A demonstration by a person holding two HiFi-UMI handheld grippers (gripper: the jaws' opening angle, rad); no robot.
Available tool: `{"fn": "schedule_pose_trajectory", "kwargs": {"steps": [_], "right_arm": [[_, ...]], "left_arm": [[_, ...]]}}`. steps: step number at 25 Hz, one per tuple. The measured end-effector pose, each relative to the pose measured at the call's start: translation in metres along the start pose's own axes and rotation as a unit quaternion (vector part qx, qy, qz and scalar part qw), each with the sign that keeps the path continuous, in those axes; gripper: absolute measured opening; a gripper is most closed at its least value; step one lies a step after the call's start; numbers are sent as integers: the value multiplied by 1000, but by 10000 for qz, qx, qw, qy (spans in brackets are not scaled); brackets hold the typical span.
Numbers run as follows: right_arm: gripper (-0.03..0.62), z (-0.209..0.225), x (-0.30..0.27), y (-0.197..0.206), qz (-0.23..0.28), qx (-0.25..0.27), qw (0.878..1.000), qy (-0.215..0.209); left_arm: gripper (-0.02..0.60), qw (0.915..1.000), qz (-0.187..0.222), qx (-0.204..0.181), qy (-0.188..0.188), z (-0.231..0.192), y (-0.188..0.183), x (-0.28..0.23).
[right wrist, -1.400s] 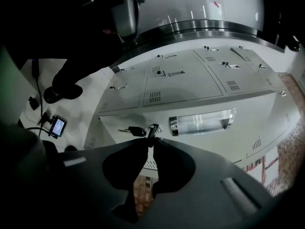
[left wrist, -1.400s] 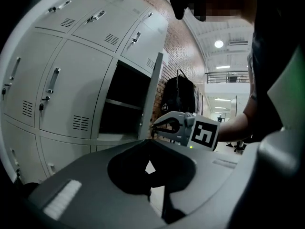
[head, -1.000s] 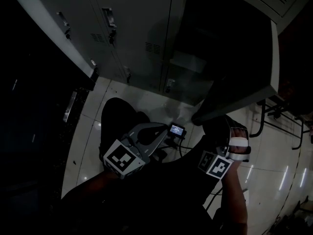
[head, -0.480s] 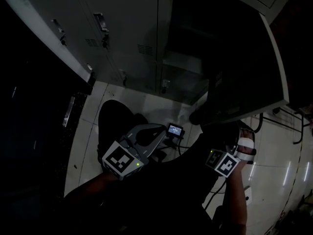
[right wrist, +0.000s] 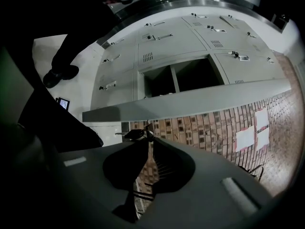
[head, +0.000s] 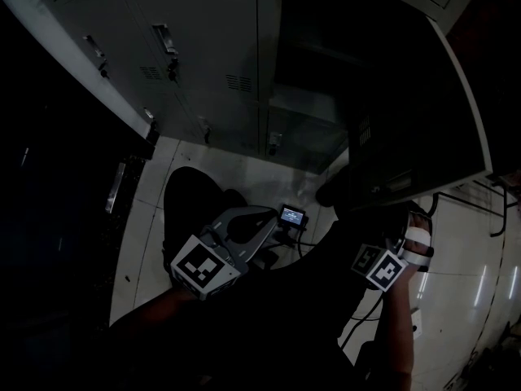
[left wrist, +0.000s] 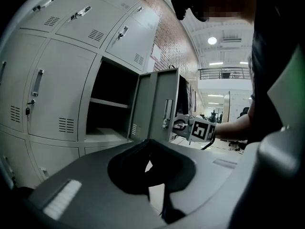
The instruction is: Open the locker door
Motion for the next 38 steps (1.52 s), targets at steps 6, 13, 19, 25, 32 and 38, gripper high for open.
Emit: {"fn": "schedule_pose_trajectory", "kwargs": {"steps": [6,13,19,25,32,38], "right_arm": [[37,7,15,11,2,-379,9992,-153],[23,26,47,29,506,-2134,9681,-1215],[3,45,66,9,1390,-3339,9123,-1923],[3,38,69,-24,2428,-4282,8193,-2941],[3,17,70,-56,2999,-4834,7264,-3857],[2,13,70,-73,3105,-4804,7144,-4030]], "left_arm": [[12,10000,1,4,-14,-1,1,0],[12,10000,-27,-14,-3,-2,5,-1],[12,10000,28,80,-32,-4,5,0],[12,9998,94,135,-76,-7,4,1],[12,9998,92,153,-83,-8,4,3],[12,9997,25,200,-101,-10,11,4]]}}
Point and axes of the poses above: the fingertips, and each gripper's own axes: x backward along the fingers, z to its right, y out of its underside, the point moved 9 cm from there along x, backward along the fingers, and after that the axes turned 9 degrees about -z, right-handed, at the moved point
